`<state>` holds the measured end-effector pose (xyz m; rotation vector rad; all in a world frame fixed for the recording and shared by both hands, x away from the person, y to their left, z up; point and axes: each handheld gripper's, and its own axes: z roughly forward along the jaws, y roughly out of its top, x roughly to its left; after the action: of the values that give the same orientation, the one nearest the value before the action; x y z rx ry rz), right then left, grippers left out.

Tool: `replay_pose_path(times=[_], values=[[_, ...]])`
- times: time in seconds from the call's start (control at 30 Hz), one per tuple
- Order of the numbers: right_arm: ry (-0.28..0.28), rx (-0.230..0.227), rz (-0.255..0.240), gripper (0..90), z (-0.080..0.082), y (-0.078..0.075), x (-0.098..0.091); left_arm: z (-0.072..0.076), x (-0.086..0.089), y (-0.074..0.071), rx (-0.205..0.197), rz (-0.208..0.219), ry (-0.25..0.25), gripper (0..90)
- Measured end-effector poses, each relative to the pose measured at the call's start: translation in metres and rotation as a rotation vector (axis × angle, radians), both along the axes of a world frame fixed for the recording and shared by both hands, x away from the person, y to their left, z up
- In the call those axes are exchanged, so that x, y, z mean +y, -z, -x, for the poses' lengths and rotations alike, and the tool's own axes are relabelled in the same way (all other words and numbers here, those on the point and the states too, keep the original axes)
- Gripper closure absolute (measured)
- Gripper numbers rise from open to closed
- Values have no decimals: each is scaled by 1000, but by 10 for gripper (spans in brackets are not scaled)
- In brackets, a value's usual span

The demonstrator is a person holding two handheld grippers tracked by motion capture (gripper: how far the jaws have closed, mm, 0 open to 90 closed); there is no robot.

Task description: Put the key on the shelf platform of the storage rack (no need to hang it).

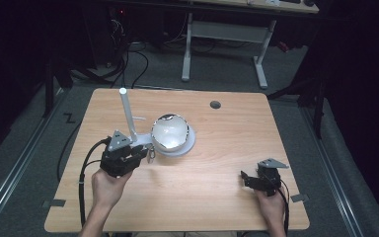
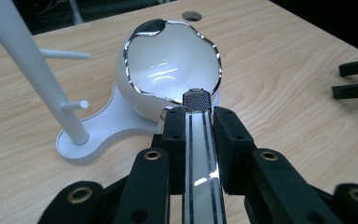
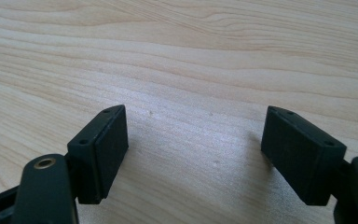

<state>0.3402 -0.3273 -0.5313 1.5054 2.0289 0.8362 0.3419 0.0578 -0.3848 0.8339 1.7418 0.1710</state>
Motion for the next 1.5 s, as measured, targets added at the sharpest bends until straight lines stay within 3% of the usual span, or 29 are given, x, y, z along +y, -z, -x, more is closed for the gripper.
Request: replay_pose_path(times=[0.03,0.07,0.1,0.13,0.33,0.73,0.87,0.9,1.37,1.4,1.43,1.47,1.5], values=[[0,0,0,232,0,0,0,0,-1,-2,-1,1,9,759],[0,0,0,232,0,0,0,-3,-3,-2,-61,21,2,759],[0,0,0,232,0,0,0,0,-1,-5,-9,2,26,759],[0,0,0,232,0,0,0,-1,-1,-7,-3,20,23,759],[0,0,0,232,0,0,0,-3,-4,-16,-21,13,53,759],[1,0,-1,232,0,0,0,-20,-15,-31,-23,38,67,759],[1,0,-1,232,0,0,0,-27,-20,-30,-41,8,77,759],[0,0,-1,232,0,0,0,-28,-22,-31,-27,18,67,759],[0,-2,-1,232,0,0,0,-50,-31,-26,-41,6,44,758],[0,-2,-1,232,0,0,0,-55,-31,-22,-116,-16,57,758],[0,-2,-1,232,0,0,0,-54,-32,-22,-52,-21,52,758],[0,-2,0,232,0,0,0,-55,-34,-21,-35,-2,32,758],[0,-2,-1,232,0,0,0,-60,-35,-19,-103,-6,28,758]])
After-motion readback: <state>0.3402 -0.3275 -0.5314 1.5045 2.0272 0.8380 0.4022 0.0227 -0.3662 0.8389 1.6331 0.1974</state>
